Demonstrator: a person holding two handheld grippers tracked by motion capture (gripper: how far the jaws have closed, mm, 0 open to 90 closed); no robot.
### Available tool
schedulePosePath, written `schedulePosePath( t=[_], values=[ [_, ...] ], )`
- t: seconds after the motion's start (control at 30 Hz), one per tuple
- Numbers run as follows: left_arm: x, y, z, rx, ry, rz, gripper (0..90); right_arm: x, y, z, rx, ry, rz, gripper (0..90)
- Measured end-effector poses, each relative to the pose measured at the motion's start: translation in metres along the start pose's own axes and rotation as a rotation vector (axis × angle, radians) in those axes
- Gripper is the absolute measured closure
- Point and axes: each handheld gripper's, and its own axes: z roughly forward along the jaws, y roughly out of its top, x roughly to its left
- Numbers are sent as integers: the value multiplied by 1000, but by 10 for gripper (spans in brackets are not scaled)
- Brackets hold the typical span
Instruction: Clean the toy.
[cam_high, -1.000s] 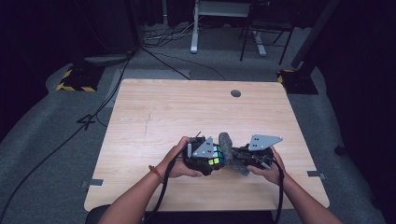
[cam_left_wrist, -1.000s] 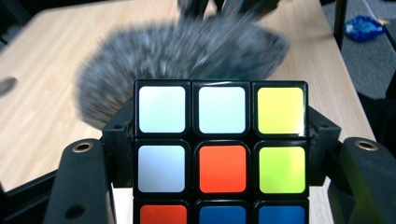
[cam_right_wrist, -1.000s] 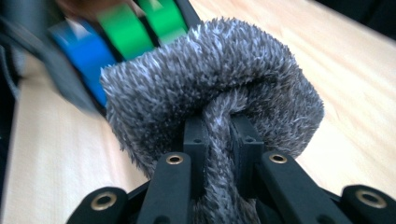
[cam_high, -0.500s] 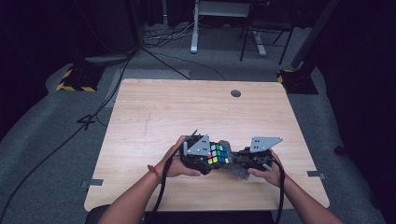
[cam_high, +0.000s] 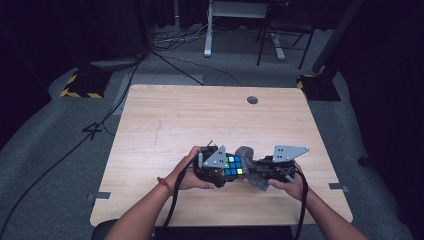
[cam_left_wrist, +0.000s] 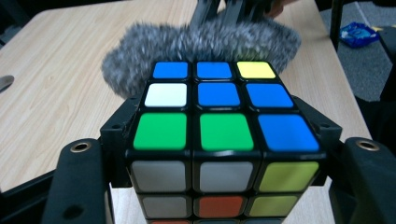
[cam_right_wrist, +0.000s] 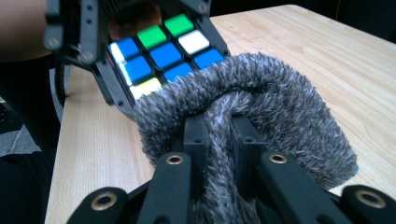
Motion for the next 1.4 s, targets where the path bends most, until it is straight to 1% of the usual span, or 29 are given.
schedulePosePath(
  t=[0.13,0.2,0.27,0.33,0.37,0.47,0.5,0.53,0.57,0.6,0.67,0.73,0.8,0.87,0.9,0.93,0.97,1.03,1.13,1.2,1.23,1.3,1.4],
  values=[
    [0,-1,4,35,8,4,330,1,4,-4,-24,-2,-12,799],
    [-1,-1,8,53,12,15,331,2,7,-5,-43,8,-16,800],
    [-2,-1,11,66,9,27,331,4,10,-4,-34,1,-36,800],
    [-3,-1,11,73,20,28,332,5,9,-2,-27,-5,-45,800],
    [-2,-1,11,71,17,28,333,5,9,-2,-19,-11,-45,800],
    [0,0,5,37,22,19,334,0,6,-3,3,-44,-34,800],
    [1,0,3,11,14,8,334,-1,4,-3,14,-46,-23,800],
    [1,1,1,-5,12,1,334,-2,2,-1,35,-42,-18,800],
    [1,1,0,-16,14,-1,334,-2,1,1,48,-39,-20,800],
    [1,2,-1,-21,10,5,334,-2,-1,4,70,-36,-28,799],
    [0,2,-2,-30,6,0,334,2,-2,10,106,-26,-65,799],
    [0,3,-3,-35,5,3,333,4,-1,14,120,-23,-75,799],
    [1,3,-5,-65,-8,-14,334,3,-1,15,135,-17,-70,799],
    [1,6,-6,-75,-14,-15,334,2,-3,18,175,-25,-75,799],
    [0,6,-6,-72,-12,-8,334,2,-4,19,185,-30,-78,799],
    [0,6,-5,-66,-7,-3,334,2,-4,19,178,-24,-80,799],
    [0,5,-5,-66,-8,-6,335,3,-3,17,158,-20,-79,799],
    [3,2,-4,-54,-10,-15,334,4,-1,12,115,-10,-82,799],
    [6,-2,-2,-50,-23,-34,334,5,3,2,35,8,-67,799],
    [6,-2,0,-51,-32,-40,333,6,5,0,15,3,-74,799],
    [6,-1,1,-55,-30,-48,332,6,6,-1,8,3,-75,799],
    [7,-1,1,-59,-20,-52,333,5,6,0,-4,-4,-69,800],
    [8,-2,0,-62,-24,-58,333,5,8,-1,-15,-13,-80,800]
  ],
)
